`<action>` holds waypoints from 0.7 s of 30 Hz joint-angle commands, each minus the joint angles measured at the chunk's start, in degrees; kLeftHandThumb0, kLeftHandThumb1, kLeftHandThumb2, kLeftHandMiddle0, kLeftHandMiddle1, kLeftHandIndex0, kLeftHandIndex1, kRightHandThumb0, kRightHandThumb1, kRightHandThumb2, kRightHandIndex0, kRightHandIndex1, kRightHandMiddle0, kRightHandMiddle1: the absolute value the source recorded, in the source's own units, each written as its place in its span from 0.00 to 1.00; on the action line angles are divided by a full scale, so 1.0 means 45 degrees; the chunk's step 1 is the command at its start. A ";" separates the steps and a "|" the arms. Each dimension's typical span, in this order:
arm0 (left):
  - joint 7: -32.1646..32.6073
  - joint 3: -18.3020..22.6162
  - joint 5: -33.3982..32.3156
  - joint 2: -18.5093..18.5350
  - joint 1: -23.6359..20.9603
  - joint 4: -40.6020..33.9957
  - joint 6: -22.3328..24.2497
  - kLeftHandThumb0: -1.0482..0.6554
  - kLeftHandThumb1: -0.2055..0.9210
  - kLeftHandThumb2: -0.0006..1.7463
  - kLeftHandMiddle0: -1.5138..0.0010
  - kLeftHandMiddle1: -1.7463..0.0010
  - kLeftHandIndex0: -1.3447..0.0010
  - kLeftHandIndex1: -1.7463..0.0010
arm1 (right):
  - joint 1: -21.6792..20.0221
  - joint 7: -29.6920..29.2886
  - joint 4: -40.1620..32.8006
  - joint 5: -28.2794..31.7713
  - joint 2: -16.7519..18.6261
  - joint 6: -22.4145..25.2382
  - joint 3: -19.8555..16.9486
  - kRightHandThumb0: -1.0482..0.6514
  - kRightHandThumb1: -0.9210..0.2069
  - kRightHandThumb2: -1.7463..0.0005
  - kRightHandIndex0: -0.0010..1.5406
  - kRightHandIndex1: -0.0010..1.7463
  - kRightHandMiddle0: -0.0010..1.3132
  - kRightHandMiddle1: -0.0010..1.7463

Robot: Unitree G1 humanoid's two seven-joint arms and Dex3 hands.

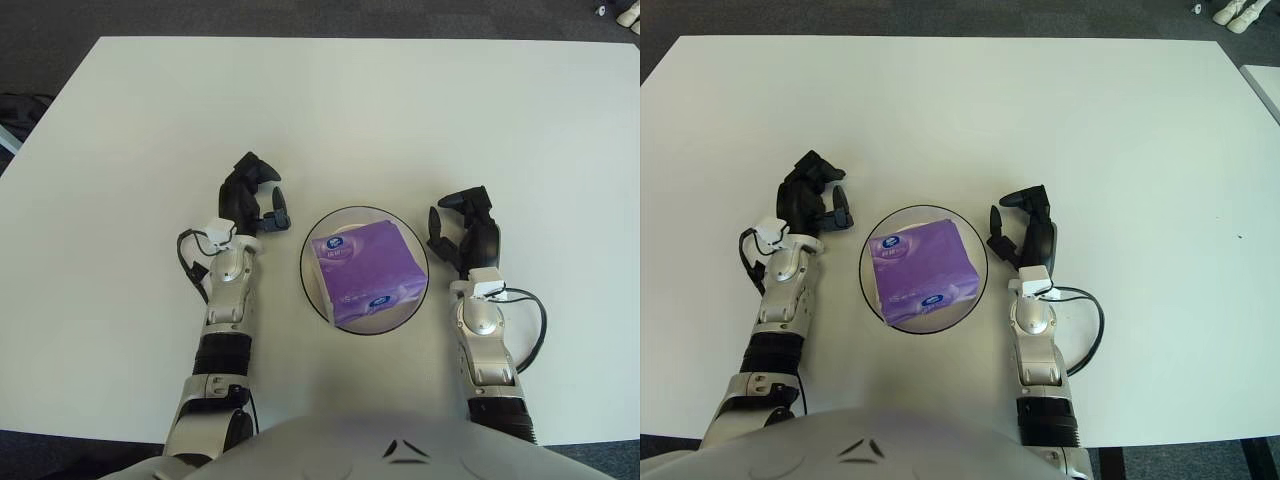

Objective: Put the tissue paper into the plate.

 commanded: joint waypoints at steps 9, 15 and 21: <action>0.0422 -0.0293 0.0995 0.0294 0.1105 0.0803 0.0268 0.29 0.32 0.87 0.14 0.00 0.44 0.00 | 0.0616 -0.0033 0.0091 -0.0087 0.0029 0.0518 0.0001 0.39 0.26 0.47 0.40 0.68 0.28 1.00; 0.0534 -0.0374 0.1216 0.0347 0.1124 0.1267 -0.0295 0.29 0.32 0.88 0.14 0.00 0.44 0.00 | 0.0624 -0.0010 0.0032 -0.0113 0.0038 0.0626 0.0009 0.39 0.27 0.46 0.40 0.68 0.29 1.00; 0.0533 -0.0417 0.1273 0.0369 0.1132 0.1686 -0.0930 0.29 0.32 0.87 0.14 0.00 0.44 0.00 | 0.0602 0.0005 0.0014 -0.0118 0.0047 0.0737 0.0005 0.39 0.25 0.47 0.39 0.69 0.28 1.00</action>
